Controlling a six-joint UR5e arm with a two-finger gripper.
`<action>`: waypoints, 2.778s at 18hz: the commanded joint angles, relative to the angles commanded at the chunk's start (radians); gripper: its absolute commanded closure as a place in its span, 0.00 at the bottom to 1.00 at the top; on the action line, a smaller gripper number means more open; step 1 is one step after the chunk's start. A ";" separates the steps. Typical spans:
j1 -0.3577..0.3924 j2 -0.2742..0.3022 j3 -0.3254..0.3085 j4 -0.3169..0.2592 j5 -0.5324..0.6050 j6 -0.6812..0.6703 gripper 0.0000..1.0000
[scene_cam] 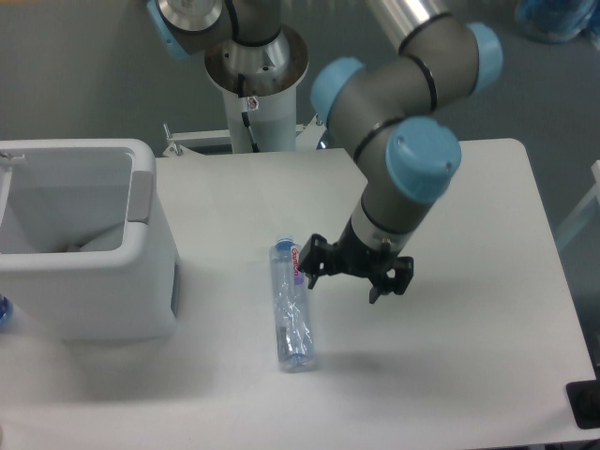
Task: Place the trash in the trash can
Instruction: 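Move the gripper over the clear water bottle and lower it, then close the gripper around the bottle's cap end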
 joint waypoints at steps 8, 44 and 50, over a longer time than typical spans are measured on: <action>-0.046 -0.107 0.100 -0.131 0.043 -0.086 0.00; -0.149 -0.279 0.163 -0.066 0.084 -0.163 0.00; -0.160 -0.287 0.155 -0.065 0.084 -0.164 0.01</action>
